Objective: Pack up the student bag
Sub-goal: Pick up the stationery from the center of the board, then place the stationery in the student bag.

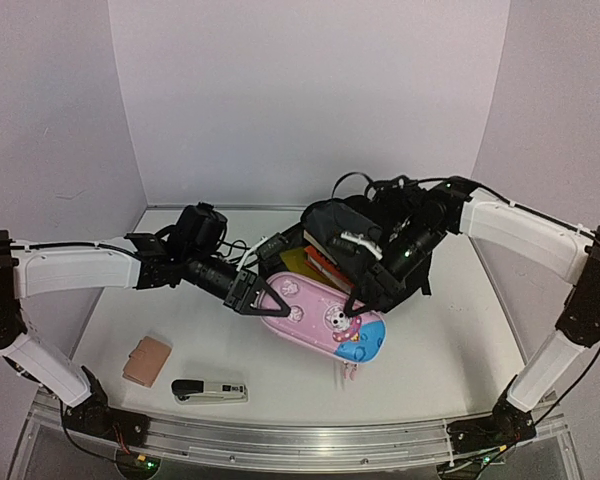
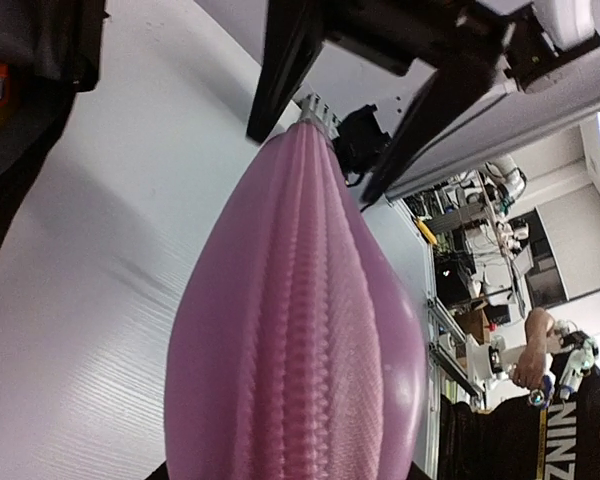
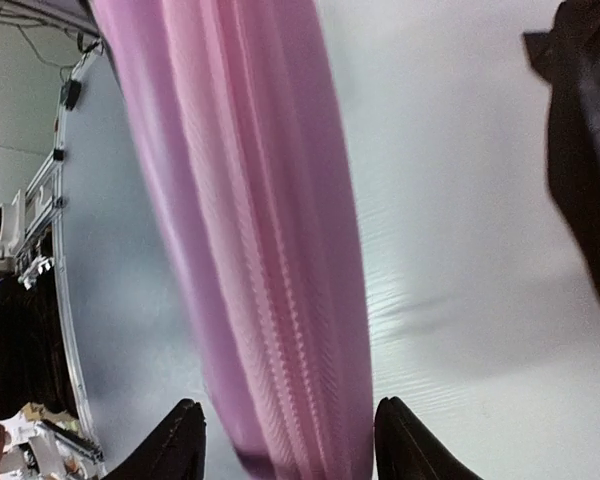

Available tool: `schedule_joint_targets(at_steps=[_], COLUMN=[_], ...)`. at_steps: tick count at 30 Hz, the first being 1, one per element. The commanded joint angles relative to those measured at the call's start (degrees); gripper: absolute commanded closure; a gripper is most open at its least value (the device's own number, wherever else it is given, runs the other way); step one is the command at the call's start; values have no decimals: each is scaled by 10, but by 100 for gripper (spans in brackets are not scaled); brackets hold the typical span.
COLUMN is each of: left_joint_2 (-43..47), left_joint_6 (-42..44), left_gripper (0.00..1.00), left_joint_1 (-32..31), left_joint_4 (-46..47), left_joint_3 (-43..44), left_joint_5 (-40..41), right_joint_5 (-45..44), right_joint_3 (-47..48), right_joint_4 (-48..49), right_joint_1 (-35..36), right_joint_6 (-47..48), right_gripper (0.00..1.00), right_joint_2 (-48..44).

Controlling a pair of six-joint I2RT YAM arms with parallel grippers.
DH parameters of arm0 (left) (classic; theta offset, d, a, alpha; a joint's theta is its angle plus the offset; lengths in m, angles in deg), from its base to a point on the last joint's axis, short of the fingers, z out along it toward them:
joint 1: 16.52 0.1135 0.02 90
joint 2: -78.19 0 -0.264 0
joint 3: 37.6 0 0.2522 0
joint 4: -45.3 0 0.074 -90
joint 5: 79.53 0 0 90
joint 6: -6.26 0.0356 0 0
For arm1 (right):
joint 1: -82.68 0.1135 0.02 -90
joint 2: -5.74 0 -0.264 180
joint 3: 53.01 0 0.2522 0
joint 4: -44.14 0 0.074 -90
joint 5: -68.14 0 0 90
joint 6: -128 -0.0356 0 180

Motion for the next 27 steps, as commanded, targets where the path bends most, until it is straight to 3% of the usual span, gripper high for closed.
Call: schedule_joint_targets(at_steps=[1,3,8,12,18,27], left_joint_2=[7,23,73,116,161,178], left_joint_6=[-133,-184,-219,-256,-307,-321], left_gripper=[99,99,100,100,100,100], left_joint_1=[80,114,136,143,143,143], left_joint_4=[155,215,235,217,249,264], left_joint_3=[-51,-87,-129,-149,-195,-216], left_joint_5=[42,65,154,236,285,296], right_joint_5=[-76,-153,-323,-352,-434,-590], right_joint_3=[87,97,89,107,125,119], right_joint_4=[34,66,159,172,189,233], right_joint_1=[-39,-40,-40,-37,-13,7], right_joint_6=[-56,-83,-125,-153,-137,-101], right_gripper=[34,34,37,39,34,36], right_joint_2=[11,16,30,82,162,240])
